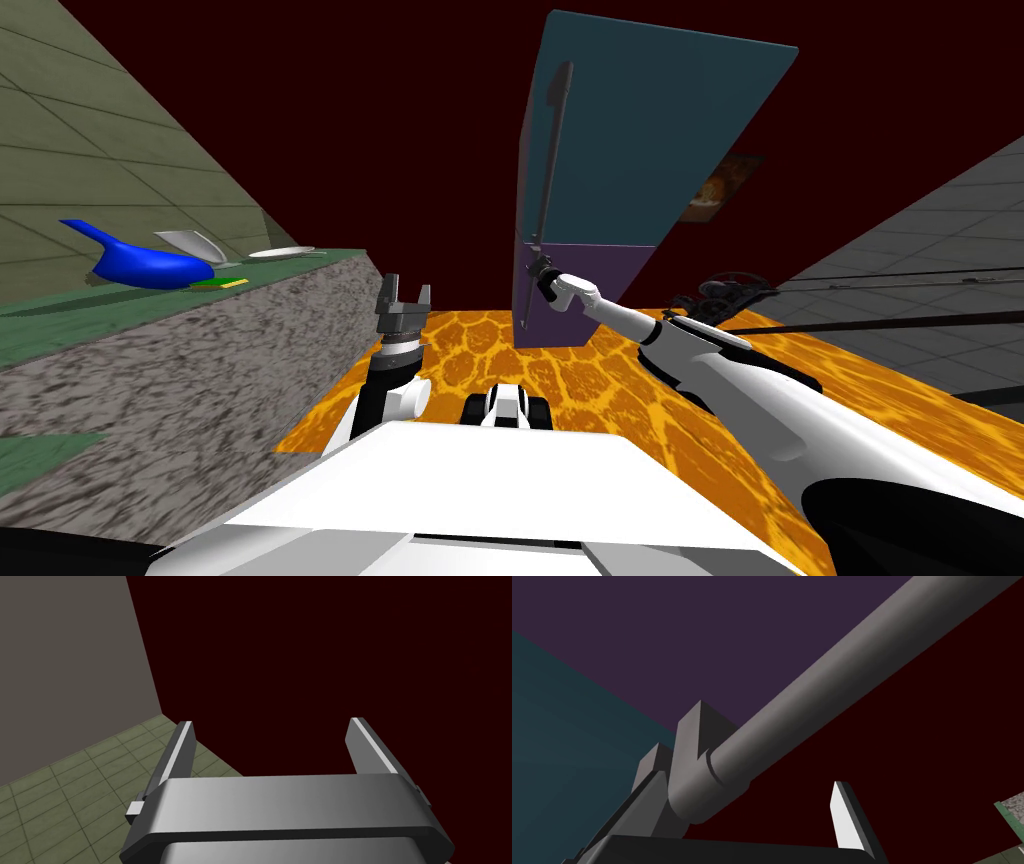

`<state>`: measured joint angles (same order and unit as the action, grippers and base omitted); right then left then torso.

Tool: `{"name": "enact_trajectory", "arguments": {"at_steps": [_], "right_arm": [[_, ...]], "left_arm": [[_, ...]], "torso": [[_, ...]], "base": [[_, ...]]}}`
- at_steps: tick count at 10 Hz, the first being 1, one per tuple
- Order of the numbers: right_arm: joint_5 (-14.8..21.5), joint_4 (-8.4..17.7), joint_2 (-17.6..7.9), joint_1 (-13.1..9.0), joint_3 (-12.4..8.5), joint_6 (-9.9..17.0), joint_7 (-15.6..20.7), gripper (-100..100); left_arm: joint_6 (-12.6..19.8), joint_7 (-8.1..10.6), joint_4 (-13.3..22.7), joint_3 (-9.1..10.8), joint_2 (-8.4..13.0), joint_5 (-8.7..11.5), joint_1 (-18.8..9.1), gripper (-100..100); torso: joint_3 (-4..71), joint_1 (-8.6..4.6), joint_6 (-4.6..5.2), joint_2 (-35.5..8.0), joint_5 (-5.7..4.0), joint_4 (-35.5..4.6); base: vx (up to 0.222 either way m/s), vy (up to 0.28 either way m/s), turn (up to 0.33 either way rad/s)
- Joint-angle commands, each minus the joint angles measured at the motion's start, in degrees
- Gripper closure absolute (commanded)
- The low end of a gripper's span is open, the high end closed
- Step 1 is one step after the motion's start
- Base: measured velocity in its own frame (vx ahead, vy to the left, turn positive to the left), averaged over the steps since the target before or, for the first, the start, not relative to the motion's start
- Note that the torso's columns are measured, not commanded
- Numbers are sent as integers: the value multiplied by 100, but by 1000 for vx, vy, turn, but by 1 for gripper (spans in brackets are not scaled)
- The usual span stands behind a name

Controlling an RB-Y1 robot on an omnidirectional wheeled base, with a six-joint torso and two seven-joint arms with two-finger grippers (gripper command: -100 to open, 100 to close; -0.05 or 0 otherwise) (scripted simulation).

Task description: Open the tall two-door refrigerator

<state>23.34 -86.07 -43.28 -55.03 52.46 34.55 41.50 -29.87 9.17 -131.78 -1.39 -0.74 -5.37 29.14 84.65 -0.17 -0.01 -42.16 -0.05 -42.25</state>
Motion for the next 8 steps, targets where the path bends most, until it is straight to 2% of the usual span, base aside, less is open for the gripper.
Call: {"name": "enact_trajectory", "arguments": {"at_steps": [1,2,3,6,8], "right_arm": [[0,-2,1,0,-1,0,0,100],[-27,-272,-14,-45,113,-122,-11,100],[-27,-272,-14,-45,113,-122,-11,100],[-72,-685,-16,-102,304,-319,-27,100],[-103,-960,-18,-139,432,-450,-37,100]], "left_arm": [[0,0,0,0,0,0,0,0],[0,0,0,1,0,0,0,0],[0,0,0,1,1,0,-2,0],[1,0,1,3,3,0,-2,0],[1,0,1,2,2,0,-1,0]], "torso": [[-4,5,-1,-6,1,0],[-2,19,-13,-4,5,8],[-17,-1,-20,-31,2,3],[-11,-11,3,-19,-3,-4],[0,33,1,1,10,0]], "base": [[2,-2,-24],[-121,-143,-26],[-184,-250,47],[-154,-297,9],[-138,-287,8]]}}
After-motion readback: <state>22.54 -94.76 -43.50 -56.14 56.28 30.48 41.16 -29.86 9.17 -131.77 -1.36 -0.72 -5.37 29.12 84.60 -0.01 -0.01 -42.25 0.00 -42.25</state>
